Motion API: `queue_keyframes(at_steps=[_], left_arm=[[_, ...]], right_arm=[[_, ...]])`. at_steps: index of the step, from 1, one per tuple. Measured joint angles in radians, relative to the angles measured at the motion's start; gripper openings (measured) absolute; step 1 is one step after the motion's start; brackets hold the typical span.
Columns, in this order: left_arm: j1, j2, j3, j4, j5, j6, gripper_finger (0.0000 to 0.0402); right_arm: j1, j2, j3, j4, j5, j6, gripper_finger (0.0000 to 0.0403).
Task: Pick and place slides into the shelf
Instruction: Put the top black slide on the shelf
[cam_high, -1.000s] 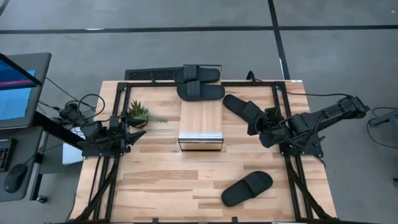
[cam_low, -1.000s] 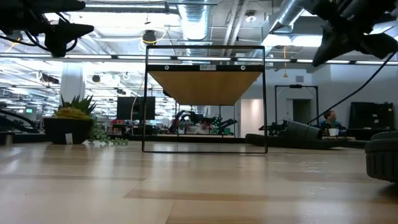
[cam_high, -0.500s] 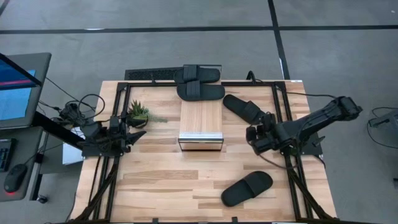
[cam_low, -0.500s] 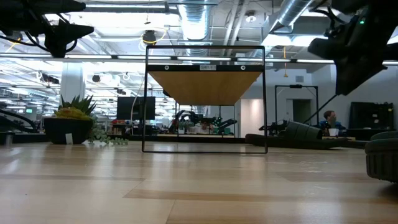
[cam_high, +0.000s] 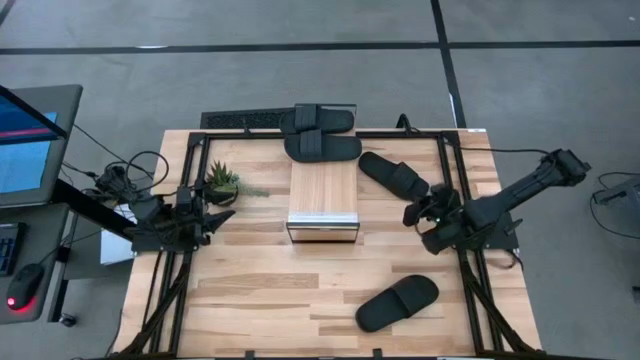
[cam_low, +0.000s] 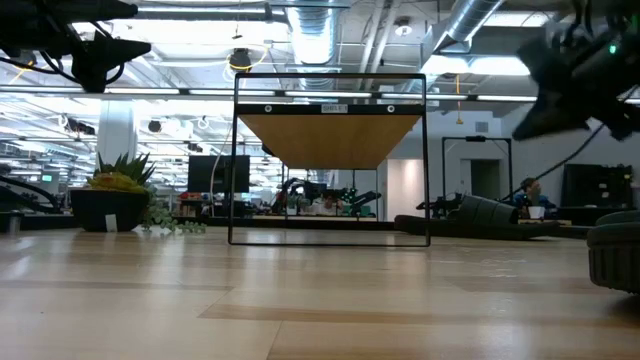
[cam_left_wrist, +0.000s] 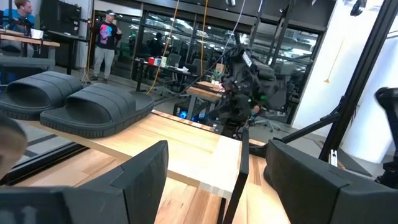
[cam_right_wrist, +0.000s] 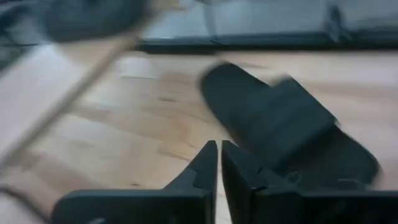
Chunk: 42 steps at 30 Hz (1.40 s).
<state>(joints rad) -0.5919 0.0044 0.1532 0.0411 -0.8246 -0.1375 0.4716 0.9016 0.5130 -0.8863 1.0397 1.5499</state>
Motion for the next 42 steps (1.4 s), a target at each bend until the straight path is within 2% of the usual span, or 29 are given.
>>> queue_keyframes(at_steps=[2,5,7,10,12,15,19,23,28,34,38,42], left_arm=[[0.000,0.000,0.000,0.002,0.000,0.000,0.0258],[0.000,0.000,0.000,0.002,-0.003,0.000,0.0258],[0.000,0.000,0.000,0.002,-0.013,0.000,0.0258],[0.000,0.000,0.000,0.002,-0.040,0.000,0.0258],[0.000,0.000,0.000,0.002,-0.056,0.000,0.0258],[0.000,0.000,0.000,0.002,-0.059,0.000,0.0258],[0.000,0.000,0.000,0.002,-0.055,-0.002,0.0258],[0.000,0.000,0.000,0.002,-0.055,-0.020,0.0258],[0.000,0.000,0.000,0.002,-0.055,-0.026,0.0258],[0.000,0.000,0.000,0.002,-0.055,-0.027,0.0258],[0.000,0.000,0.000,0.003,-0.055,-0.030,0.0258],[0.000,0.000,0.000,0.002,-0.055,-0.034,0.0258]], right_arm=[[0.000,-0.078,0.000,0.105,0.023,-0.221,0.0004],[-0.001,-0.202,0.000,0.370,0.009,-0.662,0.0008],[-0.012,-0.279,0.000,0.585,-0.072,-0.983,0.0006],[-0.043,-0.367,0.000,0.891,-0.266,-1.398,0.0001],[-0.067,-0.412,0.000,1.019,-0.328,-1.577,0.0002],[-0.118,-0.480,0.001,1.053,-0.291,-1.698,0.0009],[-0.217,-0.577,0.001,0.882,-0.245,-1.658,0.0022],[-0.327,-0.665,0.001,0.670,-0.253,-1.485,0.0032],[-0.422,-0.703,0.000,0.512,-0.293,-1.296,0.0031],[-0.489,-0.695,-0.085,0.476,-0.339,-1.096,0.0020],[-0.525,-0.689,-0.187,0.481,-0.339,-0.876,0.0016],[-0.553,-0.689,-0.278,0.568,-0.374,-0.662,0.0015]])
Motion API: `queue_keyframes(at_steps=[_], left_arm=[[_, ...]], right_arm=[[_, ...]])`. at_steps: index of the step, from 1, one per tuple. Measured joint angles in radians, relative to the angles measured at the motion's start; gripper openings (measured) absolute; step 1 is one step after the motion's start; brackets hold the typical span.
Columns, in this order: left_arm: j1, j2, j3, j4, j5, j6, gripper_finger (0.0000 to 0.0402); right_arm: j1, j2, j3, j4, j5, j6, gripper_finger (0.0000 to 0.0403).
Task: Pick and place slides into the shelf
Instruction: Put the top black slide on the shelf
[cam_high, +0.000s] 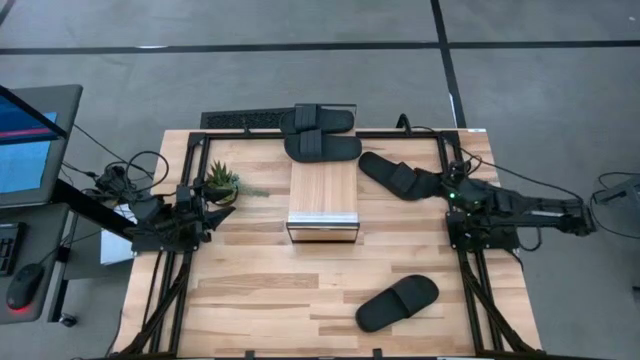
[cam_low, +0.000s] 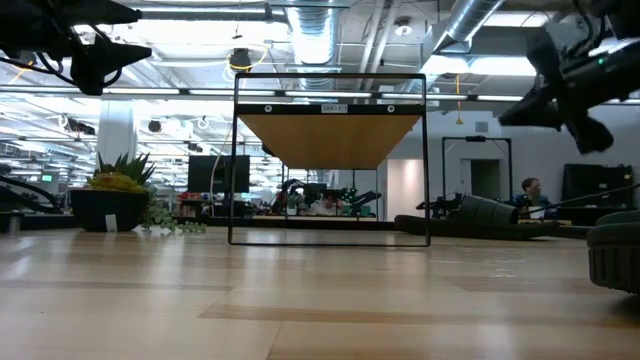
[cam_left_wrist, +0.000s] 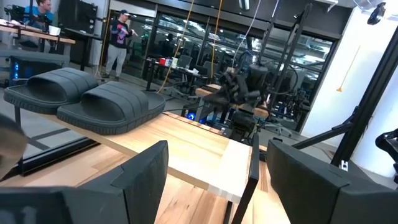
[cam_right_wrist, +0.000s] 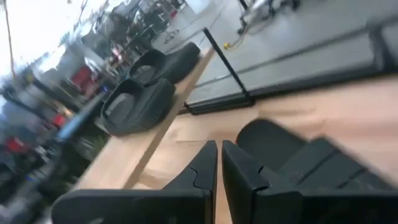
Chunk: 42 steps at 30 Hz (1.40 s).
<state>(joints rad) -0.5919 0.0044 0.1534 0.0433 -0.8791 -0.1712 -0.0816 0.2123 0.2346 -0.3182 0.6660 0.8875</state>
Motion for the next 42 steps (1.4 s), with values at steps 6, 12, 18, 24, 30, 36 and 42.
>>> queue_keyframes(at_steps=[6,12,18,24,30,36,42], left_arm=[[0.000,0.000,0.000,0.000,0.000,-0.001,0.0258],[0.000,0.000,0.000,0.000,0.002,-0.002,0.0258],[0.000,0.000,0.000,0.000,0.004,-0.002,0.0258],[0.000,0.000,0.000,0.000,0.009,-0.002,0.0258],[0.000,0.000,0.000,0.000,0.009,-0.013,0.0258],[0.000,0.000,0.000,0.000,0.009,-0.014,0.0258],[0.000,0.000,0.000,0.000,0.009,-0.025,0.0258]], right_arm=[[-0.051,0.000,-0.031,-0.032,-0.044,0.250,0.0016],[-0.109,0.000,-0.031,-0.201,-0.144,0.393,0.0036],[-0.144,0.005,-0.031,-0.310,-0.219,0.477,0.0063],[-0.163,0.005,-0.031,-0.326,-0.247,0.505,0.0078],[-0.163,0.005,-0.031,-0.376,-0.250,0.545,0.0092],[-0.163,0.005,-0.031,-0.403,-0.276,0.582,0.0105],[-0.163,0.022,-0.031,-0.495,-0.323,0.638,0.0128]])
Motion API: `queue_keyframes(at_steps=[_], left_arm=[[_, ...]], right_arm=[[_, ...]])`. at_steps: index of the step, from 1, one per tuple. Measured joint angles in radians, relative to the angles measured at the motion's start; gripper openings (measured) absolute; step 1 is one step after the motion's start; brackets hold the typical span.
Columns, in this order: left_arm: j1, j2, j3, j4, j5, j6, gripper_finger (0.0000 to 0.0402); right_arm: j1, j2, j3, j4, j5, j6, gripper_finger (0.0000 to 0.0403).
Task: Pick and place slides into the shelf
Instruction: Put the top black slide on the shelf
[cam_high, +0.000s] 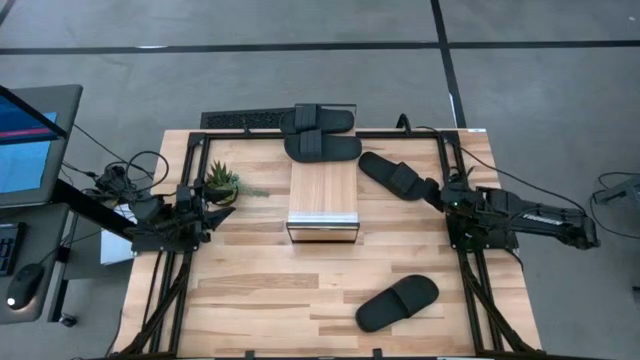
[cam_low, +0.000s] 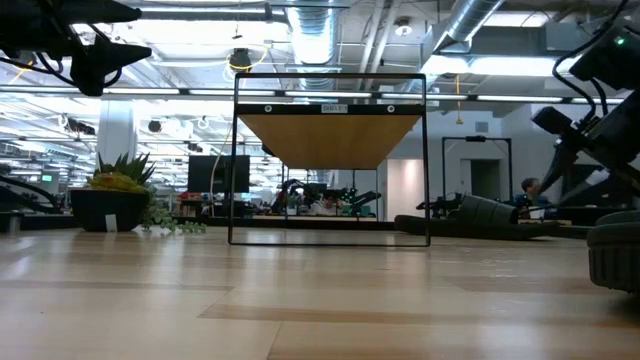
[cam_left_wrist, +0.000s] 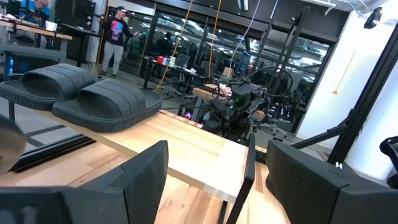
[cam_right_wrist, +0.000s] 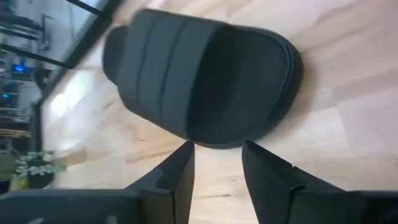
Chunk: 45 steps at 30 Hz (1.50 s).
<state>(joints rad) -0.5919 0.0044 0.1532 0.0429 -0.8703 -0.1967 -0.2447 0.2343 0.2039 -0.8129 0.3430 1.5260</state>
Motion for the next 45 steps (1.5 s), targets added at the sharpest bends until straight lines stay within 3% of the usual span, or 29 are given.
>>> queue_keyframes(at_steps=[11,24,33,39,42,45], left_arm=[[0.000,0.000,0.000,0.000,0.000,-0.010,0.0258],[0.000,0.000,0.000,0.000,0.000,-0.010,0.0258],[0.000,0.000,0.000,0.000,0.000,-0.010,0.0258],[0.000,0.000,0.000,0.000,0.000,-0.010,0.0258],[0.000,0.000,0.000,-0.001,0.004,-0.010,0.0258],[0.000,0.000,0.000,-0.003,0.017,-0.010,0.0258]], right_arm=[[0.000,0.100,0.000,-0.005,-0.034,0.044,0.0169],[-0.002,0.295,0.000,0.068,-0.016,0.093,0.0165],[-0.090,0.435,0.000,0.216,-0.009,0.090,0.0164],[-0.154,0.558,0.000,0.298,-0.085,0.024,0.0164],[-0.168,0.622,-0.009,0.342,-0.091,0.017,0.0154],[-0.155,0.669,-0.002,0.360,-0.073,-0.001,0.0114]])
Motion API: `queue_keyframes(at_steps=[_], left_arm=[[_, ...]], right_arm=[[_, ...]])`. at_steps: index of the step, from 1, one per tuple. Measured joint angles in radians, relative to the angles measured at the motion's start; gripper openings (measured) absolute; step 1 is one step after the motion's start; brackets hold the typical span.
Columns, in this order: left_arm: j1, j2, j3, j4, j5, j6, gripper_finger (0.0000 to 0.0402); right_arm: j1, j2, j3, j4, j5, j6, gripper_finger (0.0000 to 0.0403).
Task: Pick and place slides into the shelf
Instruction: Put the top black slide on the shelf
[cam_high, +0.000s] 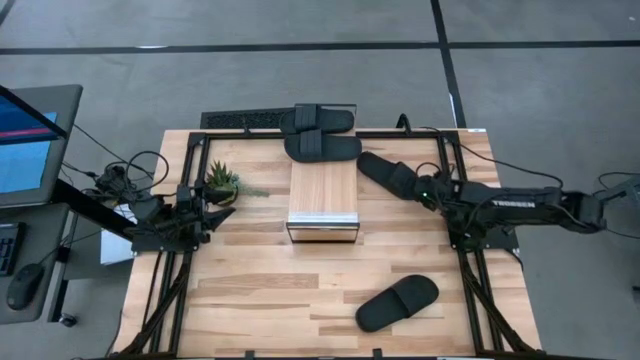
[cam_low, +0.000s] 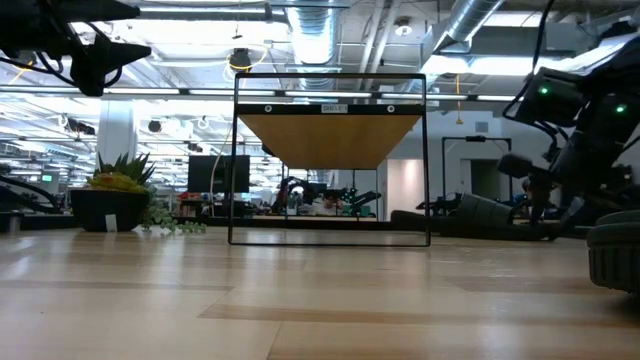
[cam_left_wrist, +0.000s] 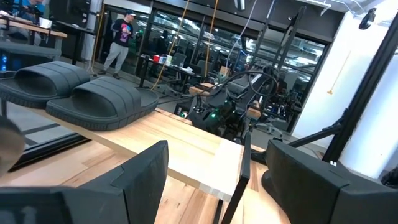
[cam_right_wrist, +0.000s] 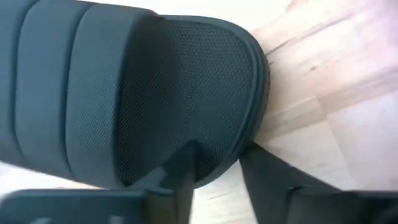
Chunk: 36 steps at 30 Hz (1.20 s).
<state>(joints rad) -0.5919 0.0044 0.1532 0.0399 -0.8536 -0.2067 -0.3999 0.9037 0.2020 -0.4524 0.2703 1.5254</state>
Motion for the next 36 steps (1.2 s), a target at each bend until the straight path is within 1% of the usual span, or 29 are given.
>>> queue_keyframes(at_steps=[3,4,5,9,12,16,18,20,28,36], left_arm=[[0.000,0.000,0.000,-0.001,0.007,0.000,0.0258],[0.000,0.000,0.000,0.000,0.009,0.000,0.0258],[0.000,0.000,0.000,-0.001,0.009,-0.003,0.0258],[0.000,0.000,0.000,-0.004,0.009,-0.022,0.0258],[0.000,0.000,0.000,-0.006,0.010,-0.023,0.0258],[0.000,0.000,0.000,-0.006,0.011,-0.023,0.0258],[0.000,0.000,0.000,-0.007,0.018,-0.023,0.0258],[0.000,0.000,0.000,-0.008,0.035,-0.023,0.0258],[0.000,0.000,0.000,-0.033,0.063,-0.053,0.0258],[0.000,0.000,0.000,-0.037,0.072,-0.071,0.0258]], right_arm=[[0.028,0.014,-0.003,0.013,0.028,-0.014,0.0038],[0.041,0.014,-0.004,0.017,0.043,-0.028,0.0023],[0.051,0.014,-0.006,0.018,0.052,-0.034,0.0019],[0.073,0.006,-0.006,0.008,0.063,-0.029,0.0009],[0.082,-0.013,0.016,-0.047,0.048,-0.030,0.0008],[0.083,-0.042,0.090,-0.254,0.048,-0.040,0.0005],[0.088,-0.058,0.136,-0.361,0.072,-0.044,0.0005],[0.098,-0.073,0.176,-0.419,0.108,-0.036,0.0005],[0.127,-0.144,0.204,-0.434,0.230,0.013,0.0003],[0.129,-0.158,0.221,-0.448,0.291,0.034,0.0002]])
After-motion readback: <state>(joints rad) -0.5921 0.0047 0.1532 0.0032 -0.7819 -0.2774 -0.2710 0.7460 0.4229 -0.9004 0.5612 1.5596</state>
